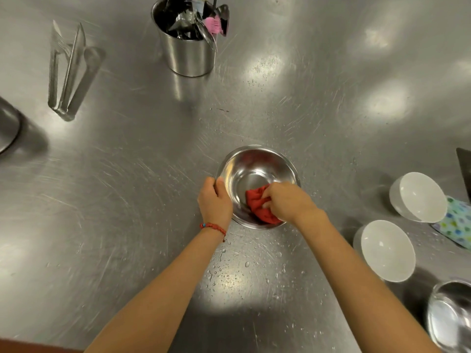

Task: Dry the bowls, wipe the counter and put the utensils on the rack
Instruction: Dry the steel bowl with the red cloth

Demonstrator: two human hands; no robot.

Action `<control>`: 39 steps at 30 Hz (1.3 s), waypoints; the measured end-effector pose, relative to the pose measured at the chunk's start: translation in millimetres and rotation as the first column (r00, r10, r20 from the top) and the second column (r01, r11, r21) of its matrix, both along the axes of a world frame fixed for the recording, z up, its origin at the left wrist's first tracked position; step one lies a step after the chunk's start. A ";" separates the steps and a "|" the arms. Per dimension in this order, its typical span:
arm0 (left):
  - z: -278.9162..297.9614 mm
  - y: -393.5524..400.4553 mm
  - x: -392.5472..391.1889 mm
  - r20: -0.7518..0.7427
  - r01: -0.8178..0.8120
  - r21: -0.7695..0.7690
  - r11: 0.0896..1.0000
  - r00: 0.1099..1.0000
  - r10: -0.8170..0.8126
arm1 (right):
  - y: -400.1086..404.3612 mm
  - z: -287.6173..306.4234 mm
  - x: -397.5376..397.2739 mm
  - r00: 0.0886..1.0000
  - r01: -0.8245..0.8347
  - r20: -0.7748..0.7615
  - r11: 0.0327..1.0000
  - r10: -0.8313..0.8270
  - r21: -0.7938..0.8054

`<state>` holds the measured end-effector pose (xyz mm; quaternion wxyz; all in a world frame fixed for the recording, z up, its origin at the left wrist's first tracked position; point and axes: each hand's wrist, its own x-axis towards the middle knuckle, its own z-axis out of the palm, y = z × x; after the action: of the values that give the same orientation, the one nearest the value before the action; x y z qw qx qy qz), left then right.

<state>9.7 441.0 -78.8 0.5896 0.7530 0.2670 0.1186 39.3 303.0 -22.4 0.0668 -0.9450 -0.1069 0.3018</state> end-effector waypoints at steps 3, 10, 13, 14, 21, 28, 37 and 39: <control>0.6 -3.2 1.0 -0.008 -0.028 -0.001 1.000 1.000 0.028 | 9.6 4.7 -14.7 0.995 0.100 0.011 0.977 -0.104 0.189; 0.7 -3.7 0.7 -0.002 -0.013 0.012 1.000 1.000 0.013 | -5.6 -2.2 -32.6 0.953 0.117 0.249 0.966 -0.175 0.229; 0.3 -4.3 -1.6 0.024 0.022 0.027 0.999 0.999 -0.023 | -25.6 -8.3 -30.6 0.815 0.262 0.479 0.945 -0.325 0.195; 0.5 -4.2 -1.8 0.023 0.028 0.033 0.999 0.999 -0.029 | -28.3 -10.4 -30.3 0.760 0.311 0.517 0.919 -0.394 0.243; 2.6 -2.6 -1.7 0.027 0.059 0.040 0.997 0.998 -0.060 | -6.4 -26.6 8.2 0.517 0.560 0.373 0.634 -0.771 0.533; 1.7 -0.1 -0.8 0.027 0.063 0.054 0.997 0.998 -0.064 | 32.5 -25.1 40.2 0.726 0.315 0.467 0.848 -0.504 0.426; -0.3 -0.4 1.3 0.025 0.077 0.041 0.996 0.997 -0.078 | 45.7 -31.0 18.9 0.876 -0.009 0.422 0.869 -0.231 0.495; -0.1 0.0 2.5 0.013 0.090 0.045 0.995 0.996 -0.091 | 42.8 -33.1 20.8 0.856 0.076 0.427 0.887 -0.293 0.456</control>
<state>12.2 441.0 -78.9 0.5796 0.7763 0.2253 0.1034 60.2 345.9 -55.5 0.2706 -0.9584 -0.0897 0.0171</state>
